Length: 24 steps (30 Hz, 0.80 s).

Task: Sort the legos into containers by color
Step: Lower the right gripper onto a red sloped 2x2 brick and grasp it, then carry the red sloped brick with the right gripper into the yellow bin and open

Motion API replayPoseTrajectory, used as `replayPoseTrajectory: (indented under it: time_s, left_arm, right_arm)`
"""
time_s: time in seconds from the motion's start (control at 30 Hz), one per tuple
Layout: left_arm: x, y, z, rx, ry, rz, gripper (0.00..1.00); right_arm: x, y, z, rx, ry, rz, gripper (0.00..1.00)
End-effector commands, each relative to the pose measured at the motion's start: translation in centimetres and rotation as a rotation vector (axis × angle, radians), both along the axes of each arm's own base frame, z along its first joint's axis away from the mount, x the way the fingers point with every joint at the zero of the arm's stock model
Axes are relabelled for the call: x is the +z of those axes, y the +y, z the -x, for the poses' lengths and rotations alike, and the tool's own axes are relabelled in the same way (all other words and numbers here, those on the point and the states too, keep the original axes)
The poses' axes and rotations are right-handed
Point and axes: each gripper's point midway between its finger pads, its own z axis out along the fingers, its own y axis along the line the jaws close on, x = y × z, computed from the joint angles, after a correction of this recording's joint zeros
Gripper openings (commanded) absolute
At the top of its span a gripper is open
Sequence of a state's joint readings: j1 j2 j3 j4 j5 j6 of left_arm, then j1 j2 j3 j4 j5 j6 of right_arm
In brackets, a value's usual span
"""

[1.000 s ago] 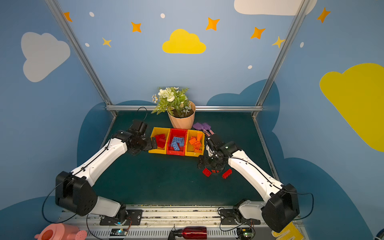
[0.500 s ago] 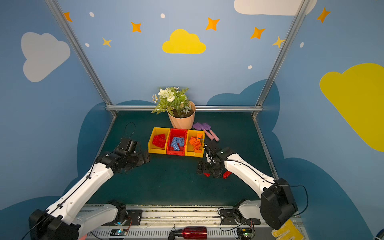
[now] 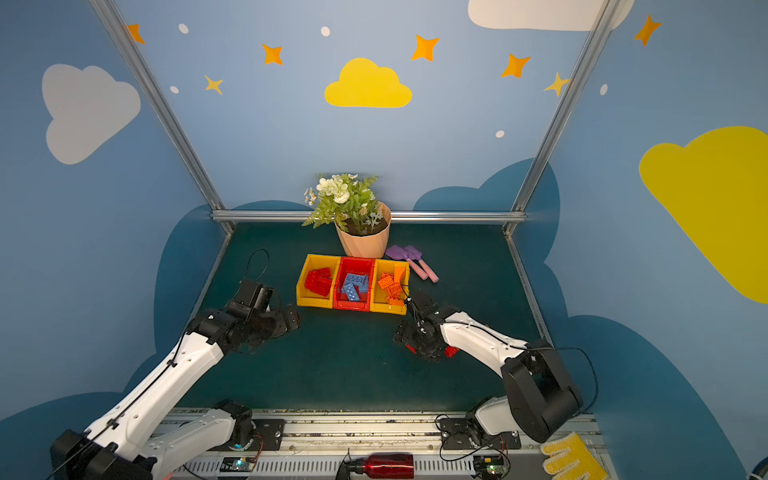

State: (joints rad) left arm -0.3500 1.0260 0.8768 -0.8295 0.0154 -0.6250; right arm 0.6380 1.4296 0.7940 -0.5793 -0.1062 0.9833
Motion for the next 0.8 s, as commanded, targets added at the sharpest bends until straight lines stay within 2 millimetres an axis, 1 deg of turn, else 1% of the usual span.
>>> replayPoseTrajectory:
  time_s: [0.0, 0.2, 0.27, 0.37, 0.43, 0.53, 0.67, 0.77]
  left_arm:
    - [0.1, -0.1, 0.4, -0.025, 0.02, -0.011, 1.0]
    - [0.1, -0.3, 0.1, -0.044, 0.019, -0.015, 1.0]
    - [0.1, -0.4, 0.0, -0.053, 0.02, -0.018, 1.0]
    - [0.1, -0.4, -0.2, -0.063, 0.019, -0.023, 1.0]
    - [-0.1, -0.4, -0.2, -0.068, 0.022, -0.029, 1.0]
    - [-0.4, -0.4, -0.2, -0.074, 0.024, -0.034, 1.0]
    - [-0.6, -0.4, -0.4, -0.074, 0.014, -0.034, 1.0]
    - [-0.4, -0.4, -0.6, -0.074, -0.005, -0.035, 1.0]
  right_arm:
    - [-0.3, 0.2, -1.4, -0.078, -0.028, 0.01, 0.97]
    - [-1.3, 0.2, -2.0, -0.114, 0.008, 0.061, 0.93]
    - [-1.6, 0.1, -2.0, -0.111, 0.025, 0.085, 0.89]
    - [-1.8, 0.1, -1.9, -0.102, 0.037, 0.11, 0.8]
    - [-2.0, 0.1, -1.8, -0.1, 0.042, 0.119, 0.7]
    - [-2.1, -0.1, -1.8, -0.09, 0.046, 0.14, 0.6]
    - [-2.4, -0.2, -1.4, -0.074, 0.067, 0.162, 0.55]
    - [-2.5, -0.3, -1.3, -0.057, 0.074, 0.177, 0.52]
